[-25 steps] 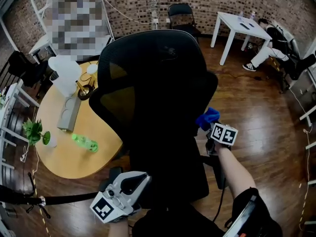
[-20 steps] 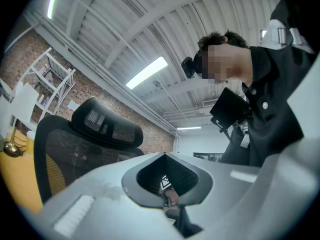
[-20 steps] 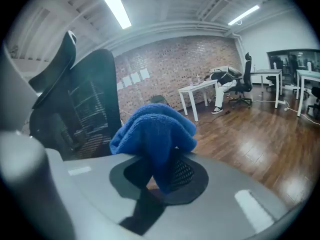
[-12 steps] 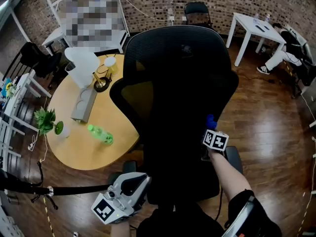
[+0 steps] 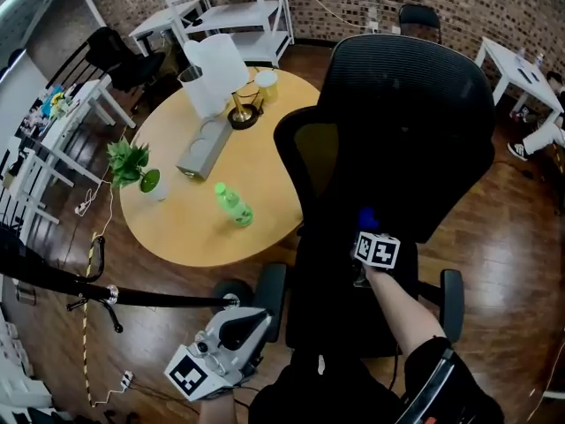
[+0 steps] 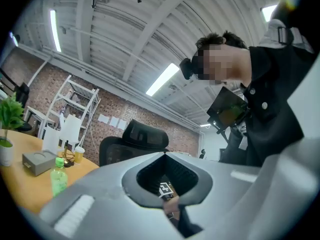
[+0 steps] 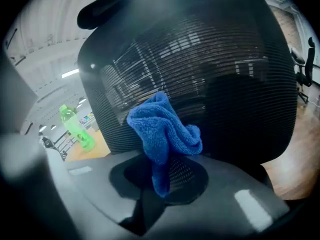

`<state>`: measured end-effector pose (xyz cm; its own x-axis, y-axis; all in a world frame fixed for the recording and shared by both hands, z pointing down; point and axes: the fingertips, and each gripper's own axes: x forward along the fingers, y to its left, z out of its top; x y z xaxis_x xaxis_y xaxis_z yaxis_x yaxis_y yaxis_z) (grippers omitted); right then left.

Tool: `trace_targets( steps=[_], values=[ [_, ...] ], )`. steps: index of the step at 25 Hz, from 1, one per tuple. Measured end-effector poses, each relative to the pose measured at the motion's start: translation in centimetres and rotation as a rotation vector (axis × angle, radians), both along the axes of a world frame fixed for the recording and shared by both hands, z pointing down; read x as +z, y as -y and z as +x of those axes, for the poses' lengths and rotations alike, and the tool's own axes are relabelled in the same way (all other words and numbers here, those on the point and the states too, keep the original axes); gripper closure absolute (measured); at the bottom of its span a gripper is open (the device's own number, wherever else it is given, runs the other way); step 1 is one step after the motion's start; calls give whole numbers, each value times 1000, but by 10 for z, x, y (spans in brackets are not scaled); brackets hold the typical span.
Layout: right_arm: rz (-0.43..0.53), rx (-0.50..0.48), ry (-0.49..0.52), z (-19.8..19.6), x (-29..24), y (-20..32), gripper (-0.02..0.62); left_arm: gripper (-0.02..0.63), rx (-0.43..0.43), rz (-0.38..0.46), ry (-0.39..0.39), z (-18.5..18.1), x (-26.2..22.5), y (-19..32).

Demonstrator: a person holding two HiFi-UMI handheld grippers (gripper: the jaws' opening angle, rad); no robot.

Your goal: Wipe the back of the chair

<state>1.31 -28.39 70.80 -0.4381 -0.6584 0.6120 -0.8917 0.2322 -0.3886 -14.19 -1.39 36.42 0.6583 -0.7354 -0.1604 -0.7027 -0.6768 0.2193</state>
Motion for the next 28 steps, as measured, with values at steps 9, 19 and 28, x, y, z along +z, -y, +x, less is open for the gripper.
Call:
trace_targets(
  steps=[9, 19, 28],
  values=[
    [-16, -173, 28, -105, 4, -16, 541, 603, -118, 36, 0, -33, -14, -26],
    [50, -744, 176, -203, -22, -82, 541, 603, -171, 15, 10, -43, -5, -25],
    [-50, -453, -39, -82, 56, -27, 541, 603, -97, -36, 26, -8, 17, 2]
  ],
)
